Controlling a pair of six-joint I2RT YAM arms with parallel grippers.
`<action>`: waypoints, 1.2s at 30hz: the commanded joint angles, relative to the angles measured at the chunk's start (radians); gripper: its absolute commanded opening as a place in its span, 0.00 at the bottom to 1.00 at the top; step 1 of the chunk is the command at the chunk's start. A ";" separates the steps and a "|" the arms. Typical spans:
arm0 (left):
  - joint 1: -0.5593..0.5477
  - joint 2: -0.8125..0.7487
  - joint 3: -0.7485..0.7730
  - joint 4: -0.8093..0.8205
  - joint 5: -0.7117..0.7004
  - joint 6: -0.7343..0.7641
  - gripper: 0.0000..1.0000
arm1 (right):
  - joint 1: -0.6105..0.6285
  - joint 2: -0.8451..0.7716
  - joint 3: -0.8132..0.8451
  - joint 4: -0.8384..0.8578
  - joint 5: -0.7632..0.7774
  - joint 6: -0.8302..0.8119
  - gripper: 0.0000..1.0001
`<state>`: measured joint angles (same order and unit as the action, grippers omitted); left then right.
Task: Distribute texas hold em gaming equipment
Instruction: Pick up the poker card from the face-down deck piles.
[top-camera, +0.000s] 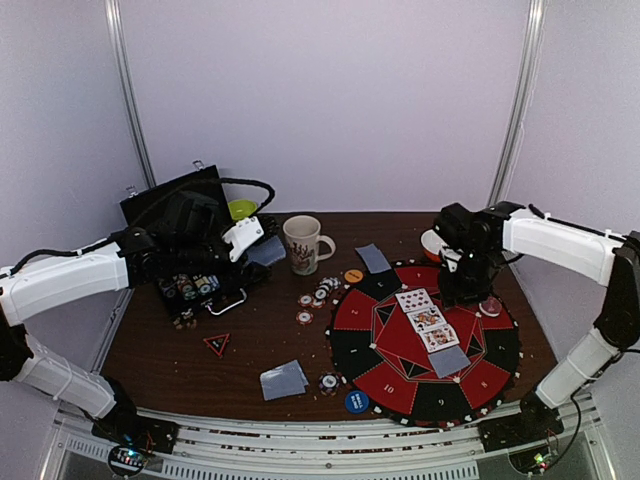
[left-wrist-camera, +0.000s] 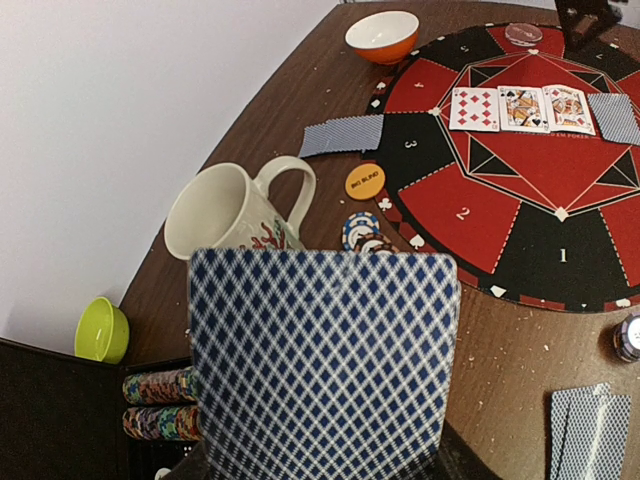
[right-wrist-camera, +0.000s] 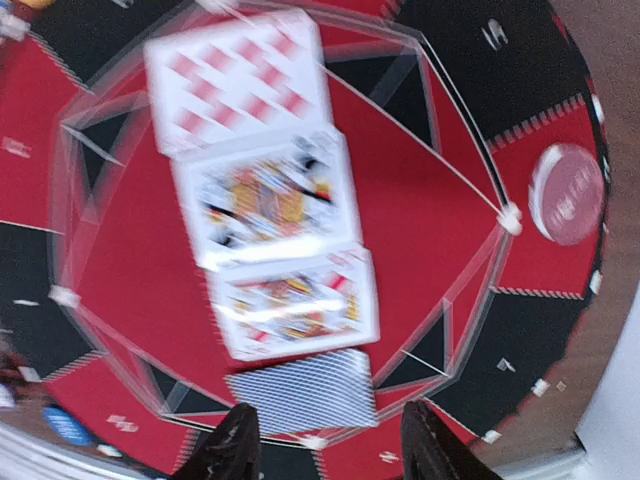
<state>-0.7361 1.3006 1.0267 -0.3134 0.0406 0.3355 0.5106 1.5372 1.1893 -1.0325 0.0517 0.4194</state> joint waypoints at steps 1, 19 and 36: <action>-0.002 -0.021 0.003 0.053 0.014 0.008 0.52 | 0.071 -0.123 0.115 0.354 -0.425 -0.057 0.58; -0.003 -0.020 0.000 0.053 0.018 0.010 0.52 | 0.317 0.372 0.525 0.952 -0.726 0.105 0.72; -0.002 -0.021 -0.001 0.053 0.013 0.011 0.52 | 0.348 0.514 0.776 0.533 -0.481 -0.107 0.45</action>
<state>-0.7349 1.3006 1.0264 -0.3145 0.0437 0.3355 0.8497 2.0632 1.9347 -0.3843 -0.5159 0.3782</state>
